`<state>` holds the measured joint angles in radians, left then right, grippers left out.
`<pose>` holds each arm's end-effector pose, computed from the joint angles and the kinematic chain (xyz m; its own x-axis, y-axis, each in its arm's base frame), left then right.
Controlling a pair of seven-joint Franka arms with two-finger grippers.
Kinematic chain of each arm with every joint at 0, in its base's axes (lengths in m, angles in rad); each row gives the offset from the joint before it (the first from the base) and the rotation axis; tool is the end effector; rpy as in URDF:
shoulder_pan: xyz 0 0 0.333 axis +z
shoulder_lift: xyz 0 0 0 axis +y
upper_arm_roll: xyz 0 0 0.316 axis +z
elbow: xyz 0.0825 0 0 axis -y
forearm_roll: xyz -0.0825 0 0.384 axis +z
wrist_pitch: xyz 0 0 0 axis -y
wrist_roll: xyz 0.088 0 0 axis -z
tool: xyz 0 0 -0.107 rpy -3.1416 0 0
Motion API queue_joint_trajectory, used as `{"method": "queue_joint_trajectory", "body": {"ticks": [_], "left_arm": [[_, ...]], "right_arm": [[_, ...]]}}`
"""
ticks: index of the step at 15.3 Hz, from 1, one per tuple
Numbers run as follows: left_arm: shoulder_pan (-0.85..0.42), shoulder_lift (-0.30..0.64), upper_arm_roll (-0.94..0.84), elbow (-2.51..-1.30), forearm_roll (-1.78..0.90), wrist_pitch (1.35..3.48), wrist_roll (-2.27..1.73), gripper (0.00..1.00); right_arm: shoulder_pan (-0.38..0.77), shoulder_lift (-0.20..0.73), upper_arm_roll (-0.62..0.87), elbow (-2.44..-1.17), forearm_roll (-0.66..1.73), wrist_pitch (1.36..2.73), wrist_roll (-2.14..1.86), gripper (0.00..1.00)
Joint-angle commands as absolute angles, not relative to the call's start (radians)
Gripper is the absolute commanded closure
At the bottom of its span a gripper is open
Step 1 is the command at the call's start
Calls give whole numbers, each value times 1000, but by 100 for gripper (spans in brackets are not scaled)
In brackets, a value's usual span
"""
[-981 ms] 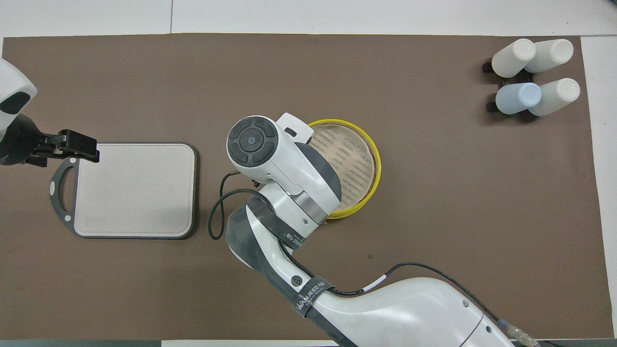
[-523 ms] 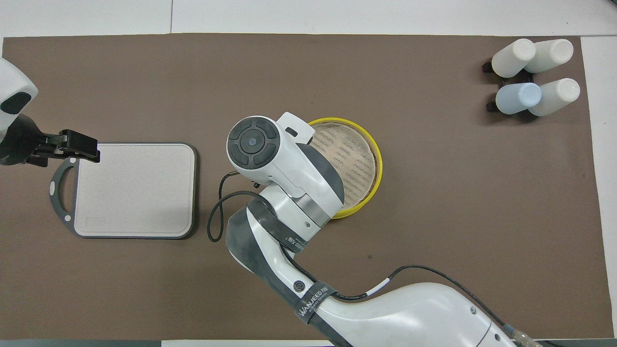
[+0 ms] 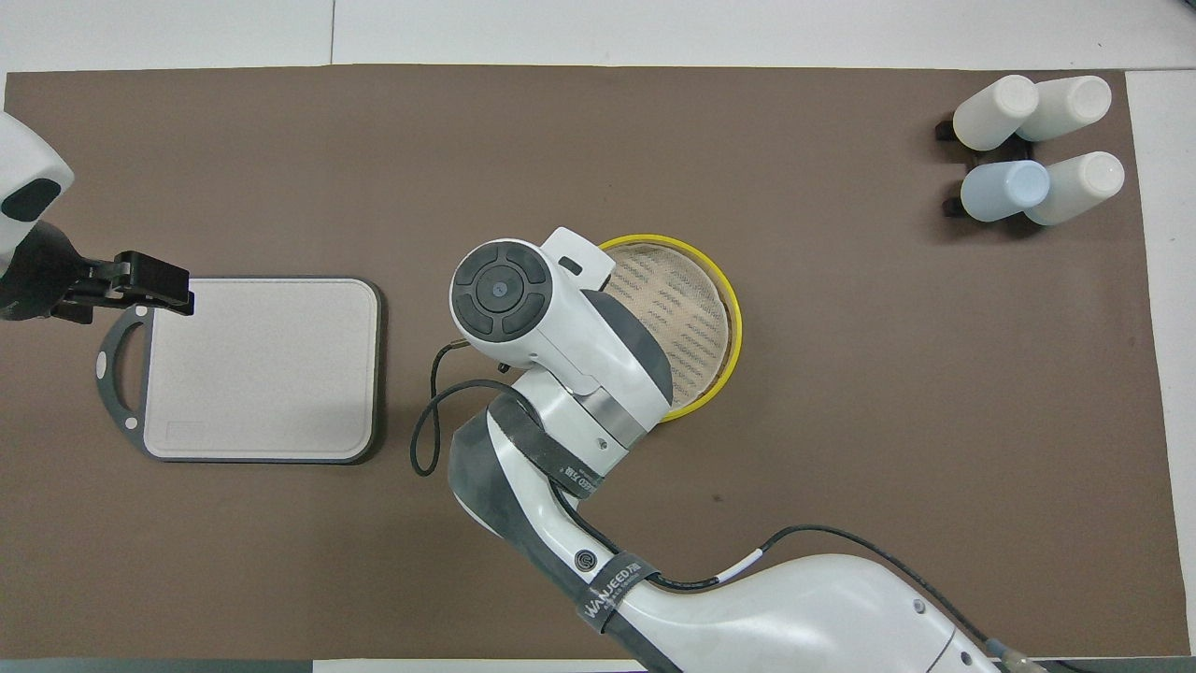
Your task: Place bun in steamer
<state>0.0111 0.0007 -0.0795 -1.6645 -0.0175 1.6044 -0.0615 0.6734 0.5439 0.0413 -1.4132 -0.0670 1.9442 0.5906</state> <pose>0.5527 -0.0397 0.5827 0.9981 -0.0062 -0.0617 -0.0054 -0.9999 0.0137 0.5408 0.4563 0.3846 0.9897 0.1429 0.0121 0.1423 -0.9890 0.0409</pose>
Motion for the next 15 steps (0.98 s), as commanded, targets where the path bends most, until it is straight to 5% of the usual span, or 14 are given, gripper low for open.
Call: {"method": "queue_joint_trajectory", "body": {"ticks": [1,4,5,6,7,8,15], "left_arm": [[21,-21,-87,-1681,-6,1605,-54,0],[23,-21,-87,-1681,-6,1605,-52,0],[23,-21,-87,-1681,-6,1605,-52,0],[23,-20,-87,-1680,-6,1605,-52,0],[23,-20,-87,-1680,-6,1605,-54,0],[23,-20,-87,-1681,-6,1605,-54,0],[20,-21,-87,-1680,-6,1605,-57,0]], "right_arm": [[672,500,46,-1465,-84,1968,629,100],[673,500,46,-1465,-84,1965,635,100],[673,500,46,-1466,-84,1967,649,86],[672,499,46,-1468,-84,1965,656,46],[673,500,46,-1468,-84,1967,658,17],[672,499,46,-1467,-84,1967,660,0],[595,448,43,-1450,-68,1957,661,0]]}}
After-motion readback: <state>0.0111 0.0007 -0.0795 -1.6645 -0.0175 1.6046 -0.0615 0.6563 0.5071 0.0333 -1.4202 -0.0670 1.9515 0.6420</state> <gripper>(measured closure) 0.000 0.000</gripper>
